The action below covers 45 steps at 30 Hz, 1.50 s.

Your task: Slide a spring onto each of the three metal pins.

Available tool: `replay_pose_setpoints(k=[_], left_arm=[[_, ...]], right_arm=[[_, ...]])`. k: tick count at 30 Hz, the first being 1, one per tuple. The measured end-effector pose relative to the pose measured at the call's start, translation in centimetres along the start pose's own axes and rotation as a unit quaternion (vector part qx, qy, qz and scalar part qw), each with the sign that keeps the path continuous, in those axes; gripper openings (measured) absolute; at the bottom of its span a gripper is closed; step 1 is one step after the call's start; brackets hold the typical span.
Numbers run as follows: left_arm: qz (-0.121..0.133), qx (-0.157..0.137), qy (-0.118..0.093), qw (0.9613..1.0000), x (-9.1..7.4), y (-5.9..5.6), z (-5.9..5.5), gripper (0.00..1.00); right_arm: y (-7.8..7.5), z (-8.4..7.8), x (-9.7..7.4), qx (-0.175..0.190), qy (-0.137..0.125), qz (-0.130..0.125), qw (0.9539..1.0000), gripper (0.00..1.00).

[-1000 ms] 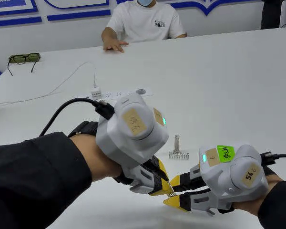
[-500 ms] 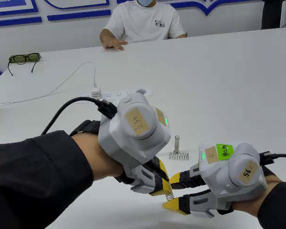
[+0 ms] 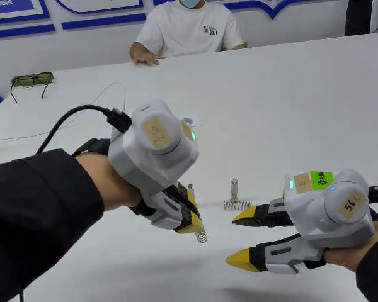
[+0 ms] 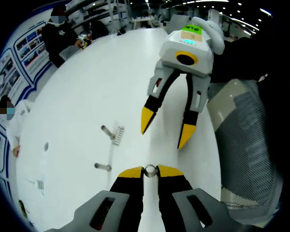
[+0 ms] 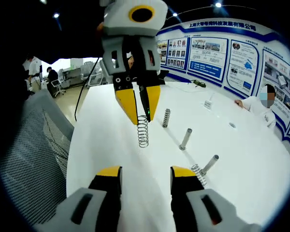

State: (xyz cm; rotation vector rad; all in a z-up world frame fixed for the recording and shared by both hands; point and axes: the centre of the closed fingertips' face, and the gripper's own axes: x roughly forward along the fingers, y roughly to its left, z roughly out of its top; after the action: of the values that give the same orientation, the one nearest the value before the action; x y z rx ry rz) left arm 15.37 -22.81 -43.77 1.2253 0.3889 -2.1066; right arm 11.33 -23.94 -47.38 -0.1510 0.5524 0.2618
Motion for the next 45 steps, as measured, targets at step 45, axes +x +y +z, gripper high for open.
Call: replay_pose_setpoints(k=[45], left_arm=[[0.017, -0.028, 0.051, 0.9982, 1.0, 10.1, 0.1, 0.09]], right_arm=[[-6.3, -1.6, -3.8, 0.079, -0.018, -0.115, 0.99, 0.83]])
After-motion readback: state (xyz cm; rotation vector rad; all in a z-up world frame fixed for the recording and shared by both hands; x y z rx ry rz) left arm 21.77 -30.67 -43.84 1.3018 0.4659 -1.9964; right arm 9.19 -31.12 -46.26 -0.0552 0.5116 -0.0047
